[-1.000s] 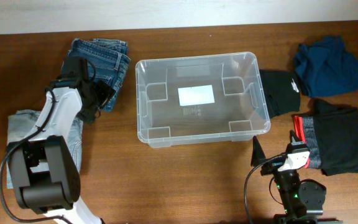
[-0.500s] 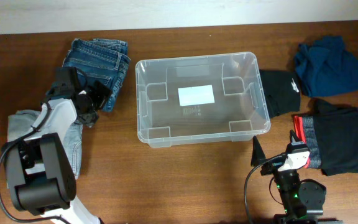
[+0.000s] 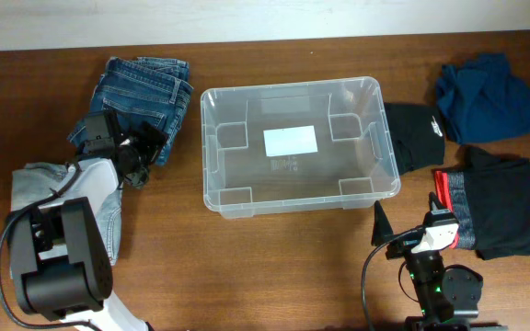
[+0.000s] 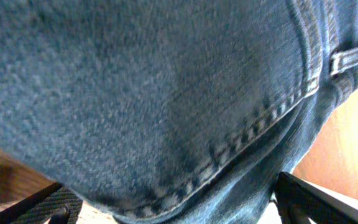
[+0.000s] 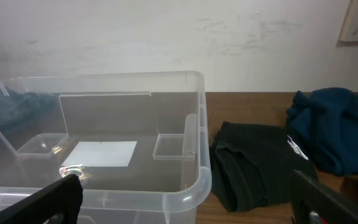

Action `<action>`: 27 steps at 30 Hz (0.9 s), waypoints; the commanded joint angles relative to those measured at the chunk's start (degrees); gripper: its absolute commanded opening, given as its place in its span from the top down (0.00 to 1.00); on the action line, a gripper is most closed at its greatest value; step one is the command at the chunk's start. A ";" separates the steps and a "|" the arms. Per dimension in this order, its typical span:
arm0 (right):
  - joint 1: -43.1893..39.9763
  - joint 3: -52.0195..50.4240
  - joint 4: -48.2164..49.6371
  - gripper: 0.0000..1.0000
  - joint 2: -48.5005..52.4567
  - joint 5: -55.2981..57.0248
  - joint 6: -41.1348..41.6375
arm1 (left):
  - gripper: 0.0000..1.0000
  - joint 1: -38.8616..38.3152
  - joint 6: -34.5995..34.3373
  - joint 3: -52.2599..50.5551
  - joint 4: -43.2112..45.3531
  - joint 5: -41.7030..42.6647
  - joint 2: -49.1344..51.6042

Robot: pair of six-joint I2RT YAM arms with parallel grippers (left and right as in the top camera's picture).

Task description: Pack container

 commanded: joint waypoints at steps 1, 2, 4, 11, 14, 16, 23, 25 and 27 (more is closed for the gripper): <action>-0.44 -0.26 -0.31 0.01 -0.48 -0.90 -0.39 | 0.01 1.22 -3.98 -2.14 0.63 -1.62 1.09; -0.44 -0.26 -0.28 0.02 -0.48 -0.90 -0.39 | 0.01 1.36 -4.11 -2.14 1.05 -1.49 1.09; -0.44 -0.26 -0.31 0.01 -0.48 -0.90 -0.39 | 0.01 1.60 -4.11 -2.14 1.64 -1.51 1.09; -0.44 -0.26 -0.28 0.01 -0.48 -0.90 -0.39 | 0.03 1.60 -4.09 -2.82 3.56 -1.75 1.42; -0.44 -0.26 -0.28 0.02 -0.48 -0.90 -0.39 | 0.09 1.57 -4.09 -2.97 4.55 -1.95 1.53; -0.44 -0.26 -0.28 0.02 -0.48 -0.90 -0.39 | 0.09 1.60 -4.09 -2.97 5.29 -1.92 1.86; -0.44 -0.26 -0.28 0.01 -0.48 -0.90 -0.39 | 0.09 1.57 -4.09 -2.97 8.28 -1.73 5.03; -0.44 -0.26 -0.28 0.02 -0.48 -0.90 -0.39 | 0.09 1.57 -4.09 -2.97 9.11 -1.68 6.12; -0.44 -0.26 -0.31 0.02 -0.48 -0.90 -0.39 | 0.09 1.57 -4.07 -2.97 10.19 -1.49 7.28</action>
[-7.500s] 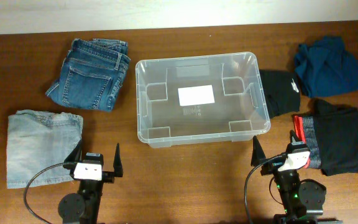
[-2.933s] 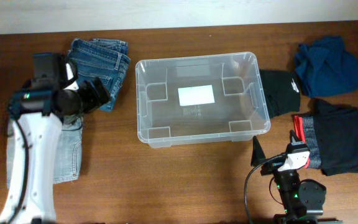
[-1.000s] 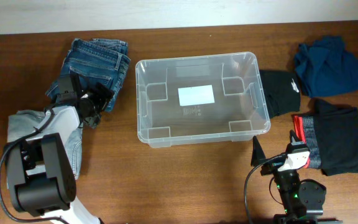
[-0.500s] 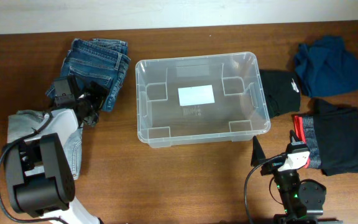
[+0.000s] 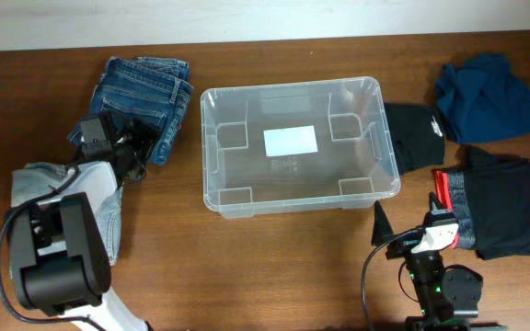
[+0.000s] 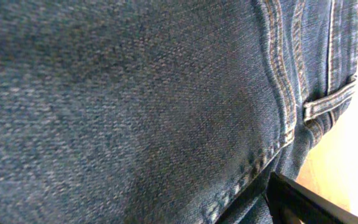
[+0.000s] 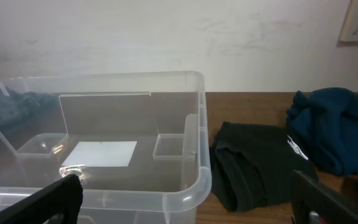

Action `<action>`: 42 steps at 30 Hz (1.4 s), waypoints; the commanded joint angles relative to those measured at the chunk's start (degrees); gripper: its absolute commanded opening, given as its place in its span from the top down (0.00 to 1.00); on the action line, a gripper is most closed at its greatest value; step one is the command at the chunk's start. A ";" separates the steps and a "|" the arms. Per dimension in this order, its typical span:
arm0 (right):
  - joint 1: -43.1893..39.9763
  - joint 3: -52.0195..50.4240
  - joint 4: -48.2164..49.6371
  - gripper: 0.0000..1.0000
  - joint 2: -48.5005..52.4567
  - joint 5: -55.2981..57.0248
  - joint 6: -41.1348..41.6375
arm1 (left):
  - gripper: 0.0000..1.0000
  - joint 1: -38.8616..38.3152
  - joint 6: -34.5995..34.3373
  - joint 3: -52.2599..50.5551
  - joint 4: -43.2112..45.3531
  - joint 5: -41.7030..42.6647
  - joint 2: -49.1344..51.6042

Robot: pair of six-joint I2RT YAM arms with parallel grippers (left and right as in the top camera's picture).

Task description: Pack container

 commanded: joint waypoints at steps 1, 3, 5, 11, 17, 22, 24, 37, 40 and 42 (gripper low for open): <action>-0.44 -0.26 -0.31 0.01 -0.48 -0.90 -0.42 | 0.09 0.44 -0.26 -1.40 0.94 -0.79 5.84; -0.44 -0.26 -0.28 0.02 -0.48 -0.90 -0.42 | 0.09 0.44 -0.26 -1.40 2.29 -0.57 6.32; -0.44 -0.26 -0.28 0.01 -0.48 -0.90 -0.42 | 0.11 0.44 -0.26 -1.40 3.28 -0.52 6.34; -0.44 -0.26 -0.28 0.01 -0.48 -0.90 -0.42 | 0.38 0.39 -0.24 -1.40 5.70 3.13 6.34; -0.44 -0.26 -0.31 0.01 -0.48 -0.90 -0.42 | 0.65 0.42 -0.04 -1.40 5.70 3.15 6.34; -0.44 -0.26 -0.28 0.02 -0.48 -0.90 -0.42 | 0.99 0.46 -0.04 -1.40 6.10 5.40 6.27; -0.44 -0.26 -0.31 0.02 -0.48 -0.90 -0.42 | 0.99 0.68 -0.04 -1.40 7.74 9.07 6.25; -0.44 -0.26 -0.28 0.02 -0.48 -0.90 -0.42 | 0.99 4.31 -0.48 -1.07 13.22 22.69 -2.16; -0.44 -0.26 -0.28 0.01 -0.48 -0.90 -0.42 | 0.99 4.31 -0.44 -1.07 12.17 21.29 -6.21; -0.44 -0.26 -0.28 0.01 -0.48 -0.90 -0.42 | 0.99 4.31 0.02 -1.07 11.63 20.31 -9.22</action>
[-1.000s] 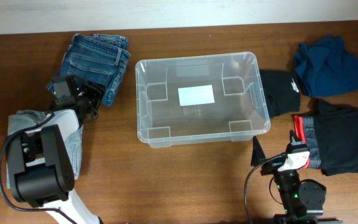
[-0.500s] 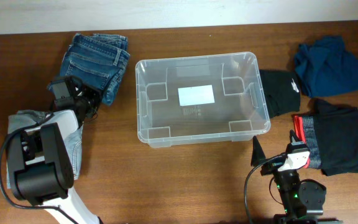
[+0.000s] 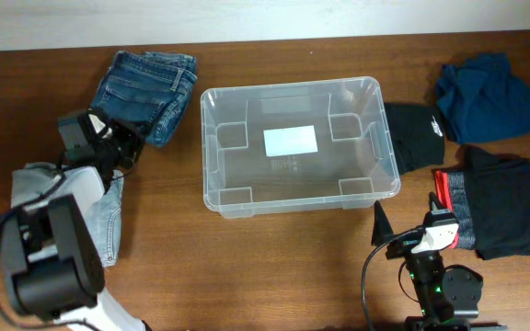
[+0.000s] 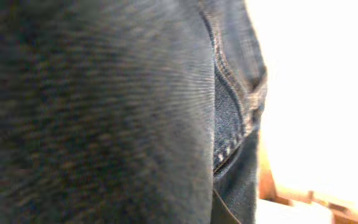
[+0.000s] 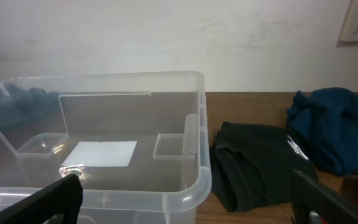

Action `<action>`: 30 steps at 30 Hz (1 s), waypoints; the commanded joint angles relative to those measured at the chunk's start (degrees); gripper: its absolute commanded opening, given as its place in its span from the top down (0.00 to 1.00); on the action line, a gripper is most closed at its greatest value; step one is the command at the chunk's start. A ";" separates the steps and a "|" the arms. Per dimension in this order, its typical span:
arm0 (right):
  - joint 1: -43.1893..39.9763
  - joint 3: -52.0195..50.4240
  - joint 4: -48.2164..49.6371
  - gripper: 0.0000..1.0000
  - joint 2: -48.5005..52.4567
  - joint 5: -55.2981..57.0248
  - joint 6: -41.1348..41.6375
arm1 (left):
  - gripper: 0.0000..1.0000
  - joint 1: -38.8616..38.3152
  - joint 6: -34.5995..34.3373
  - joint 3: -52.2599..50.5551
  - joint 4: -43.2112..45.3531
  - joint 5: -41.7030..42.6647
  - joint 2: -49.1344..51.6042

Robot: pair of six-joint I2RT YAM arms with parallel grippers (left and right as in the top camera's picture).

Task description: Pack container

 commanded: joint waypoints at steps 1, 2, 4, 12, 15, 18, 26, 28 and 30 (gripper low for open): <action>-0.44 -0.26 -0.28 0.01 -0.48 -0.90 -0.39 | 0.99 -0.22 0.79 0.24 -0.28 2.03 -9.44; -0.44 -0.26 -0.28 0.01 -0.48 -0.90 -0.39 | 0.99 -0.22 0.79 0.24 -1.11 0.98 -10.97; -0.44 -0.26 -0.31 0.01 -0.48 -0.90 -0.39 | 0.99 -0.22 0.94 0.24 -2.84 -1.16 -14.21; -0.44 -0.26 -0.28 0.02 -0.48 -0.90 -0.39 | 0.99 -0.22 4.52 0.63 -6.95 -5.31 -23.56; -0.44 -0.26 -0.28 0.02 -0.48 -0.90 -0.39 | 0.99 -0.22 6.05 1.31 -8.98 -5.31 -24.28; -0.44 -0.26 -0.28 0.01 -0.48 -0.90 -0.39 | 0.99 -0.22 8.85 1.42 -14.43 -7.30 -24.26; -0.44 -0.26 -0.28 0.02 -0.48 -0.90 -0.39 | 0.99 -0.22 13.49 1.42 -26.16 -8.22 -24.26; -0.44 -0.26 -0.28 0.01 -0.48 -0.90 -0.39 | 0.99 -0.39 13.46 1.36 -30.25 -9.66 -24.20; -0.44 -0.26 -0.31 0.01 -0.48 -0.90 -0.39 | 0.99 -1.16 13.46 1.07 -33.92 -12.46 -23.98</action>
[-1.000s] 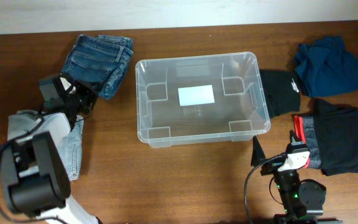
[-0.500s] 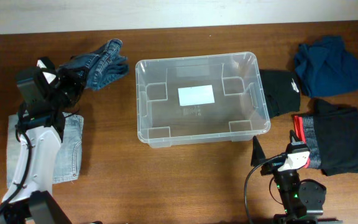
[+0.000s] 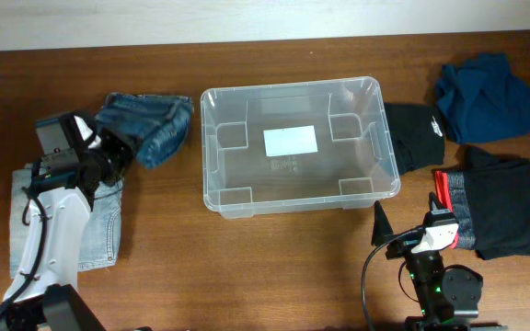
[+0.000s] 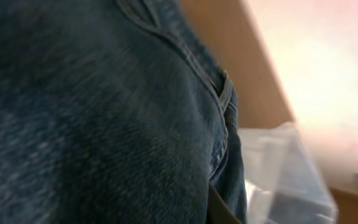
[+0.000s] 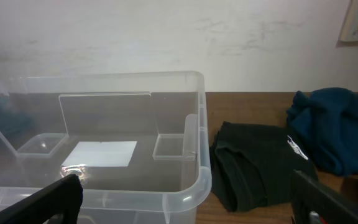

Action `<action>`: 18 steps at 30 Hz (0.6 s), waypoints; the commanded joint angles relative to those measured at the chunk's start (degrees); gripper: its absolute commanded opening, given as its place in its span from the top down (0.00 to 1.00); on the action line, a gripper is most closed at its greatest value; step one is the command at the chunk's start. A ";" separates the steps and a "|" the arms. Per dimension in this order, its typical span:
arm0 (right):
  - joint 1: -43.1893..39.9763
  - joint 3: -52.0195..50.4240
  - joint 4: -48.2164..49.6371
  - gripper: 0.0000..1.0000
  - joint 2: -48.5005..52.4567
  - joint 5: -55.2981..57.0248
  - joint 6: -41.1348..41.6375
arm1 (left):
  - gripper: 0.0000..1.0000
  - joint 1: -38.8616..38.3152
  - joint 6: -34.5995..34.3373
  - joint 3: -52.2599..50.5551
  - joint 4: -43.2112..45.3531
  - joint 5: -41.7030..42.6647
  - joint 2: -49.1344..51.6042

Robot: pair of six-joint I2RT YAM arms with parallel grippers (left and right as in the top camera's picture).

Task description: Pack container

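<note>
My left gripper is shut on the near left edge of the folded dark blue jeans, which hang bunched just left of the clear plastic container. Denim fills the left wrist view and hides the fingers; a corner of the container shows to the right. At the table's front right, my right gripper rests open with nothing in it, facing the container. Only a white label lies inside the container.
Light blue jeans lie flat under my left arm. Right of the container are a black garment, a dark blue garment and black shorts with a red band. A white wall runs behind the table.
The dark jeans have left their flat spot at the back left and now hang bunched from my left gripper, nearer the front. My left arm's wrist sits further left. The right arm is unchanged.
My left gripper was at the near edge of the flat dark jeans, with denim filling its view. It then stood further left along that edge while the jeans slid slightly back. Now the jeans are held and bunched beside the container. The right gripper stayed open and still.
</note>
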 commanded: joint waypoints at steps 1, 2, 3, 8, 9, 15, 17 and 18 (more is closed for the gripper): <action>-0.44 -0.26 -0.31 0.01 -0.48 -0.90 -0.42 | 0.99 -1.51 2.62 0.98 -4.94 -5.66 -1.95; -0.44 -0.26 -0.28 0.01 -0.48 -0.90 -0.42 | 0.99 -2.23 2.62 0.68 -6.67 -7.78 -1.57; -0.44 -0.26 -0.28 0.01 -0.48 -0.90 -0.42 | 0.99 -2.91 2.62 0.24 -7.67 -9.57 -1.16; -0.44 -0.26 -0.31 0.02 -0.48 -0.87 -0.42 | 0.99 -6.21 2.56 -3.63 -9.55 -14.51 2.23; -0.44 -0.26 -0.28 0.01 -0.48 -0.90 -0.42 | 0.99 -6.54 2.56 -4.39 -8.98 -14.78 3.26; -0.44 -0.26 -0.28 0.01 -0.48 -0.90 -0.42 | 0.88 -6.34 2.56 -5.40 -8.94 -14.88 8.79; -0.44 -0.26 -0.28 0.01 -0.48 -0.90 -0.42 | 0.55 -6.32 2.58 -5.40 -8.92 -14.97 10.19; -0.44 -0.26 -0.28 0.02 -0.48 -0.90 -0.42 | 0.48 -6.34 2.58 -5.40 -8.92 -15.17 10.71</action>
